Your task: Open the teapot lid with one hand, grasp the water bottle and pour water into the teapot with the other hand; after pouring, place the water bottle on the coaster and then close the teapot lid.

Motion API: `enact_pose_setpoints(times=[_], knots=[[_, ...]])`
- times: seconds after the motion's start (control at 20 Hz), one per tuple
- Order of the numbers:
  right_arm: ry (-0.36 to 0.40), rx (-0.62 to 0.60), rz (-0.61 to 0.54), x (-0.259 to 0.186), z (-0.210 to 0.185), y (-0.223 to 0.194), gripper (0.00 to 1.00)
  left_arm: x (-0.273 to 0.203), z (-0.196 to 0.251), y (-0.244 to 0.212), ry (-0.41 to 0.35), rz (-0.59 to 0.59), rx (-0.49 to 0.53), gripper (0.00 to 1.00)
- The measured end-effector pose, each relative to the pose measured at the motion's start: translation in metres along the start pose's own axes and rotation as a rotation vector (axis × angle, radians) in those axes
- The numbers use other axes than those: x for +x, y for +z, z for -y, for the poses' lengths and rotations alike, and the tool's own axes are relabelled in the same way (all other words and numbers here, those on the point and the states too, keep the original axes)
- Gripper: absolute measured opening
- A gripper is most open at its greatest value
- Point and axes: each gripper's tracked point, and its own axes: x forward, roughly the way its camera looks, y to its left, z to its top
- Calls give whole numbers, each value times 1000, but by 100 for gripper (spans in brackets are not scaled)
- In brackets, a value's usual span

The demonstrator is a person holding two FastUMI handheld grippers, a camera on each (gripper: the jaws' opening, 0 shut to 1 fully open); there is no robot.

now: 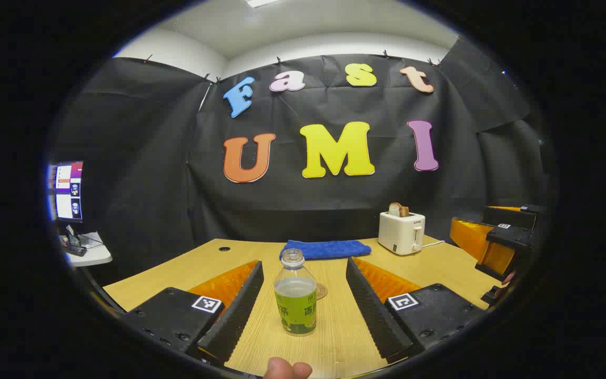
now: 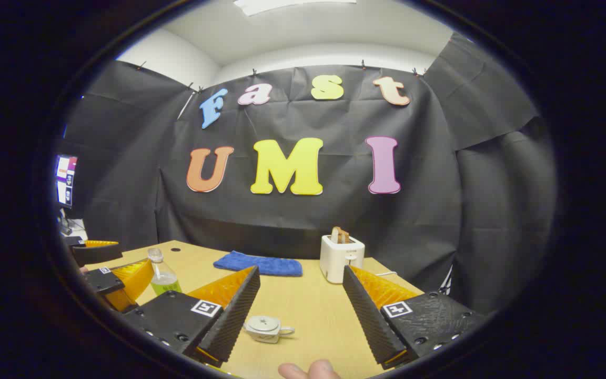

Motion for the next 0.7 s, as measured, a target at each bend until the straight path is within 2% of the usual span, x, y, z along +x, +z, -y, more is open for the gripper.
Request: enact_pose_setpoints(times=[0.2,0.35,0.4,0.7], knots=[[3,-2,-9,2,-4,-5,95,0,-2,-6,-2,-18,6,98],[6,-4,-19,4,-7,-9,97,2,-2,-8,-11,-33,0,98],[4,-5,-21,6,-7,-10,95,3,-4,-11,-10,-39,0,99],[19,-1,-45,10,-13,-19,97,2,-10,-9,11,-38,14,98]])
